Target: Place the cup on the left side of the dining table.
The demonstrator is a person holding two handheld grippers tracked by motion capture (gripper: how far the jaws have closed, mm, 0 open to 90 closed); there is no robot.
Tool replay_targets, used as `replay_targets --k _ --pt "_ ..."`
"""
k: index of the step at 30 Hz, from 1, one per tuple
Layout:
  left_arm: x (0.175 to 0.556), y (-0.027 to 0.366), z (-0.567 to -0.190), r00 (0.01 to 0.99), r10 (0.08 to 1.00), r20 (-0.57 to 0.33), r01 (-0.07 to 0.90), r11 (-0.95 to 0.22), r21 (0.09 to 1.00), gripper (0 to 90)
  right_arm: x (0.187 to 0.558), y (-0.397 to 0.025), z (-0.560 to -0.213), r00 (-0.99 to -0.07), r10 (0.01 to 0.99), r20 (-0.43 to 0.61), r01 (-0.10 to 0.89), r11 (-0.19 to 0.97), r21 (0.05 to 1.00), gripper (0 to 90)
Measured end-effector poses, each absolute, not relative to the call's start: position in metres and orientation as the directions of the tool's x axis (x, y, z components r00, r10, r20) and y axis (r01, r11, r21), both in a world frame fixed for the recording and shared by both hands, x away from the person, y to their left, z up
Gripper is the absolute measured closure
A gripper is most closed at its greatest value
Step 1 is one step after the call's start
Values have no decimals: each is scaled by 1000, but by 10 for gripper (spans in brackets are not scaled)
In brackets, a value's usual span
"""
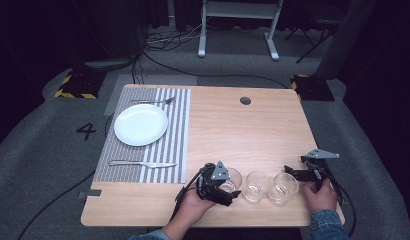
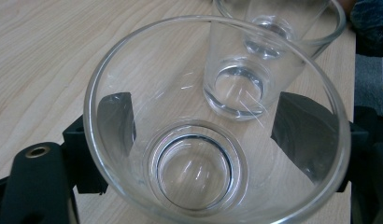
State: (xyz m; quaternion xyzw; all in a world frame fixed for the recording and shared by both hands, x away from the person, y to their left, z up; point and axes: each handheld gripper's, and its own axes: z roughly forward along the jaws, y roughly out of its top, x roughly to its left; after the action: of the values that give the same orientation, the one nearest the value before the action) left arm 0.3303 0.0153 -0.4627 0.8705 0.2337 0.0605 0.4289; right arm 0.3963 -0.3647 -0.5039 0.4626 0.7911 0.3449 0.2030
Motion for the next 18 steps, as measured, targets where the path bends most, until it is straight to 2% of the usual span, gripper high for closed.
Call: replay_targets --k 18 --pt "333 35 -431 868 489 -82 352 -490 797 191 396 -365 -504 -487 873 -2 593 332 734 137"
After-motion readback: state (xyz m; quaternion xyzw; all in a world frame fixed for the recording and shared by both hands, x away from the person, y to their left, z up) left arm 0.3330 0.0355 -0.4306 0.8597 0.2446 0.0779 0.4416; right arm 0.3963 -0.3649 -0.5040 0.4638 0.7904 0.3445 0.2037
